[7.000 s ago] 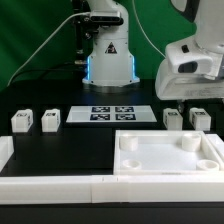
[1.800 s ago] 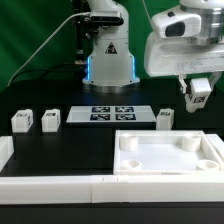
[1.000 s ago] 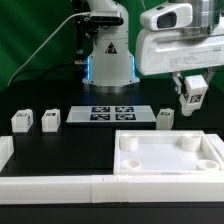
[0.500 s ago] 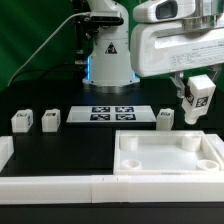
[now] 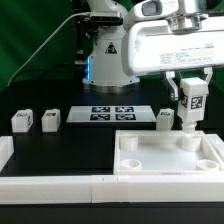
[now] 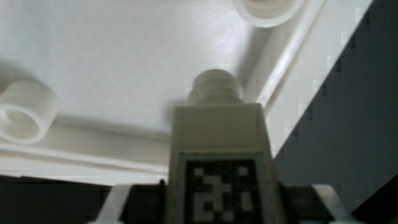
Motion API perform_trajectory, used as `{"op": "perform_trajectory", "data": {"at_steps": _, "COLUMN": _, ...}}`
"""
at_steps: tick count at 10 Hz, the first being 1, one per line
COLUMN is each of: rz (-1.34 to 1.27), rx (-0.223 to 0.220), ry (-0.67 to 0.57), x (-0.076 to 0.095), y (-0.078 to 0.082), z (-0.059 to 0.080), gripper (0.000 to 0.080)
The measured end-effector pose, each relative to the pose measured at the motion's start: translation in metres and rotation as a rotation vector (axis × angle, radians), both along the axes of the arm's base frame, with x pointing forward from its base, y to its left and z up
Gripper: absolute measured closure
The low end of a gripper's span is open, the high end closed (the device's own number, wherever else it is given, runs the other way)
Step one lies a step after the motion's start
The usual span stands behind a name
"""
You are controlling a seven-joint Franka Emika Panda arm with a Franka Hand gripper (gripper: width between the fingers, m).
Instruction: Assemble one leg
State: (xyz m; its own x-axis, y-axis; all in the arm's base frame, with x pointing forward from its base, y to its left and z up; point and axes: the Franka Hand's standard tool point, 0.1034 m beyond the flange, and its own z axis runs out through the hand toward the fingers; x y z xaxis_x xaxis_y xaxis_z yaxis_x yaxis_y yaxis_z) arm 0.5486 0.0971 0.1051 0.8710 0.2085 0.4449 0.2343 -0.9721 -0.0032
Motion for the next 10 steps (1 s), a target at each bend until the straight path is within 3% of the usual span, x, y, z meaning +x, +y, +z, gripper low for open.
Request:
{"op": "perform_trajectory", "data": {"at_steps": 1, "rz": 0.005, "rx": -0.003, "ry": 0.019, "x": 0.001, "y": 0.000, "z": -0.001, "gripper": 0.0508}}
{"op": "perform_trajectory", "data": {"at_steps": 3, "rz": 0.009, "rx": -0.007, "ry": 0.020, "x": 0.020, "y": -0.005, "z": 0.006, "gripper": 0.0508}}
{"op": "perform_trajectory", "data": {"at_steps": 6, "rz": 0.012, "rx": 0.003, "ry": 0.022, "x": 0.049, "y": 0.000, "z": 0.006, "gripper": 0.0508}}
{"op": "perform_trajectory", "data": {"at_steps": 8, "rz": 0.014, "rx": 0.012, "ry": 0.012, "x": 0.070, "y": 0.007, "z": 0.001, "gripper": 0.0508}}
{"op": "perform_trajectory", "data": {"at_steps": 10, "rz": 0.019, "rx": 0.017, "ry": 0.006, "x": 0.077, "y": 0.013, "z": -0.007, "gripper": 0.0508}}
